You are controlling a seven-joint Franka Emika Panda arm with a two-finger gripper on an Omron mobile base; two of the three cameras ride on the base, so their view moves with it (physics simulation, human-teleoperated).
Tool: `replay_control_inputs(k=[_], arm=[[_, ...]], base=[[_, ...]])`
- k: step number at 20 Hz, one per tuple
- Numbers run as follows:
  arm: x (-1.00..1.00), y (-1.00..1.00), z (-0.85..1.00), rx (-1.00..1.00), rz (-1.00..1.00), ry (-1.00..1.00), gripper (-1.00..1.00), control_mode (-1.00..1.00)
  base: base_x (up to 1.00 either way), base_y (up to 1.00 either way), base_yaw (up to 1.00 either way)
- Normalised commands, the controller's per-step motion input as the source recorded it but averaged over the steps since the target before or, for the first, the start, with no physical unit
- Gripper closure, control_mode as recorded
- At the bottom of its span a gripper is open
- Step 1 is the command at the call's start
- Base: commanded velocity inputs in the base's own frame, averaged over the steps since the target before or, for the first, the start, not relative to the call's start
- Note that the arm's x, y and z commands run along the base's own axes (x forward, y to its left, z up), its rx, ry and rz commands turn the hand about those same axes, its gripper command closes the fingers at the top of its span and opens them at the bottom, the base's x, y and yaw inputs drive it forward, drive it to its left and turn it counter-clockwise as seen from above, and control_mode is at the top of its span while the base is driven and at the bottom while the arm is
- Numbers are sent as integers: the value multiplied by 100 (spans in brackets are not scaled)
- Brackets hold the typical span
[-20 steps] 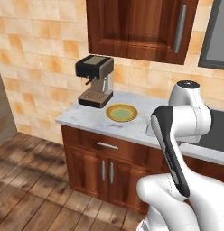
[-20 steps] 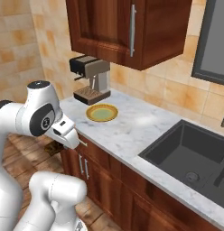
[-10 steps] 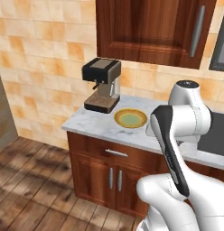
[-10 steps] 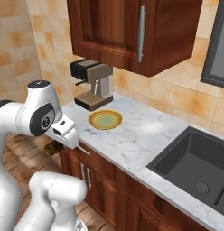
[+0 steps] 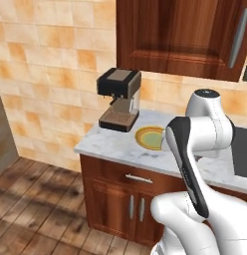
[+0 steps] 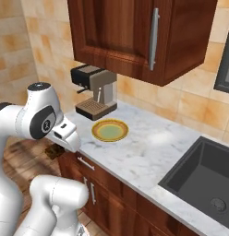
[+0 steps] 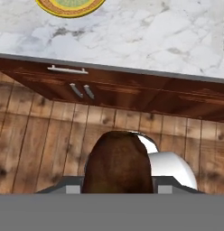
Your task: Pick sweet potato from the fridge and place it on the plate on the counter.
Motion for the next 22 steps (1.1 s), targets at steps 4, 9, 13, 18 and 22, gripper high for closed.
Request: replay_control_inputs(k=[4,9,13,18,22], arm=[[0,0,0,0,0,0,100,100],[0,0,0,0,0,0,100,100],[0,0,0,0,0,0,100,100],[0,0,0,0,0,0,100,100],[0,0,0,0,0,0,100,100]], base=[[51,8,-8],[46,17,-11],[33,28,-15],[40,19,-19],[33,14,-22]])
